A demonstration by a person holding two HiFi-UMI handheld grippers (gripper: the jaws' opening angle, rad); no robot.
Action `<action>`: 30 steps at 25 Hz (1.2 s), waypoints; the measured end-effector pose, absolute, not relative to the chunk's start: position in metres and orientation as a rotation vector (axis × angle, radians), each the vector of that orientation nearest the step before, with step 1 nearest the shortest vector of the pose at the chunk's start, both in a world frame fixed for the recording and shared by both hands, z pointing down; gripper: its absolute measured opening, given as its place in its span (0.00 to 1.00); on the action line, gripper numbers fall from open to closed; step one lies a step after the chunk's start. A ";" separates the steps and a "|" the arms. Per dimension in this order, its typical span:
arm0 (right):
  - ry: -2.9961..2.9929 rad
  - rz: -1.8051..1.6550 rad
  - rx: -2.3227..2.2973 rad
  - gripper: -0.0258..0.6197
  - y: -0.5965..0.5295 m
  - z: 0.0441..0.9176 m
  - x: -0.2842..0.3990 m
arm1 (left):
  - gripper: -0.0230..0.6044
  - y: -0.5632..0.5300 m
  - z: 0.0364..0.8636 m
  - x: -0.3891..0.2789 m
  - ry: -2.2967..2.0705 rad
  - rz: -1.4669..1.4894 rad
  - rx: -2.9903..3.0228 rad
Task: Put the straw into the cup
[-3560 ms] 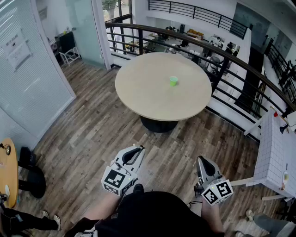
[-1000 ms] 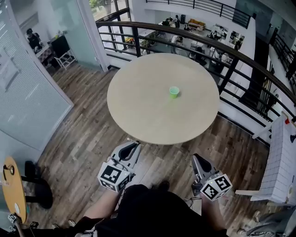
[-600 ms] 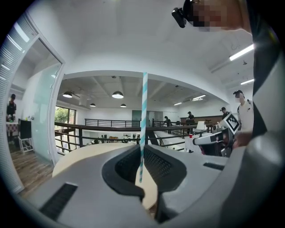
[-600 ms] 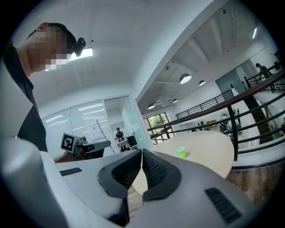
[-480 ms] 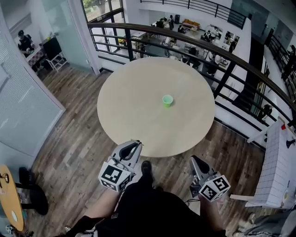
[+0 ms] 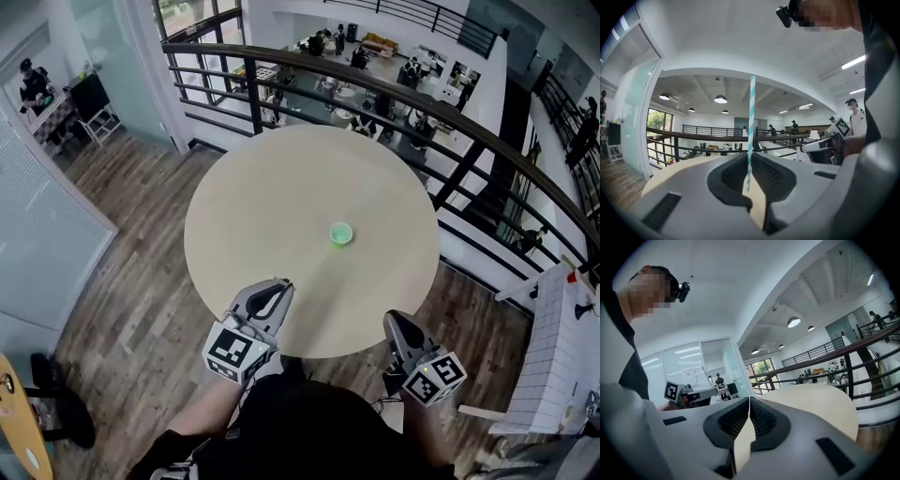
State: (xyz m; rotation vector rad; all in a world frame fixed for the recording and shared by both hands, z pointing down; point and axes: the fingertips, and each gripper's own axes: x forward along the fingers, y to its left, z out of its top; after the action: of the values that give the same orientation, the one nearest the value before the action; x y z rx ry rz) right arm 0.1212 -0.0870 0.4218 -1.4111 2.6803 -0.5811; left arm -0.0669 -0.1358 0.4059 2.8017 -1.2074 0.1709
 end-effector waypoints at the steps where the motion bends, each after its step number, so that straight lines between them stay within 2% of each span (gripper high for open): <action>1: 2.680 -0.588 -1.415 0.08 -0.097 0.422 0.118 | 0.08 -0.146 0.406 -0.069 -1.198 0.171 2.803; 14: 2.674 -0.648 -1.468 0.08 -0.176 0.433 0.091 | 0.08 -0.228 0.420 -0.086 -1.101 0.179 2.797; 30: 2.668 -0.752 -1.386 0.08 -0.247 0.480 0.130 | 0.08 -0.296 0.459 -0.040 -1.093 0.270 2.721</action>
State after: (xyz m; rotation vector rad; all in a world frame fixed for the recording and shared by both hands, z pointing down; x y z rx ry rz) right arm 0.1302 -0.2471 0.4798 -1.3862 2.6677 -0.7522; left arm -0.0401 -0.2964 0.4591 2.7206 -1.0933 0.2703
